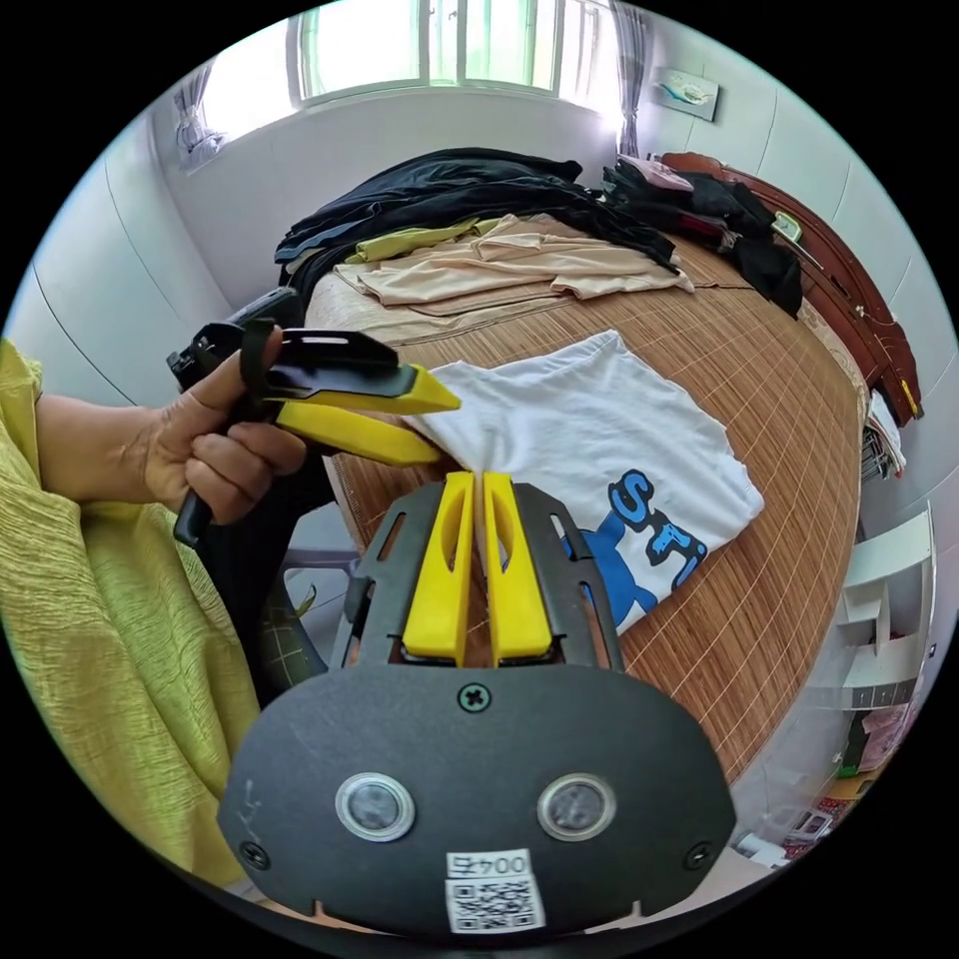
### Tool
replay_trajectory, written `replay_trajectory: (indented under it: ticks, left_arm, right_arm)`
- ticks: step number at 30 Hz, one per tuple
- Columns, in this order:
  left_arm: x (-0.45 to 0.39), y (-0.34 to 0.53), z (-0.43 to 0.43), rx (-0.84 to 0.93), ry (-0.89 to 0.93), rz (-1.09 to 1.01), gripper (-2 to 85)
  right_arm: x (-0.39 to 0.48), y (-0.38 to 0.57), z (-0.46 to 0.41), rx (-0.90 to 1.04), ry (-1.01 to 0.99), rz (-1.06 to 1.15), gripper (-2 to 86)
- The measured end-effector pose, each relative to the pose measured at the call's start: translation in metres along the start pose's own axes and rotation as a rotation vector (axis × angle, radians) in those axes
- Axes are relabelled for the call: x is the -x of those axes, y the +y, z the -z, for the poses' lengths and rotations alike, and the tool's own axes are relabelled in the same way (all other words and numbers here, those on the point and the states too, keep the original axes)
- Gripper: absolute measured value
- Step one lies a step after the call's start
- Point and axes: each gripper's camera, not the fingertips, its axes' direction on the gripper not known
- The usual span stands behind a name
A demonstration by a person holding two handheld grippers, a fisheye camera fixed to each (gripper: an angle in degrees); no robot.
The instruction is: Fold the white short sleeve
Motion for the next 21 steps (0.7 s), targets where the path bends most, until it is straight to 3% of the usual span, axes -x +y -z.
replay_trajectory:
  ticks: [8,12,16,21]
  left_arm:
    - [-0.086,0.006,0.0,-0.141,-0.082,-0.016,5.8]
    - [-0.123,0.02,0.006,-0.142,-0.15,-0.027,5.6]
    - [-0.161,0.037,-0.003,-0.133,-0.223,-0.04,5.6]
    - [-0.215,0.062,-0.043,-0.104,-0.331,-0.082,5.5]
  right_arm:
    - [-0.026,0.049,-0.045,-0.065,-0.108,-0.053,3.7]
    - [-0.152,0.13,-0.069,-0.18,-0.246,-0.454,10.9]
    - [-0.288,0.228,-0.144,-0.268,-0.518,-0.89,15.3]
    - [-0.344,0.245,-0.214,-0.193,-0.53,-0.955,15.8]
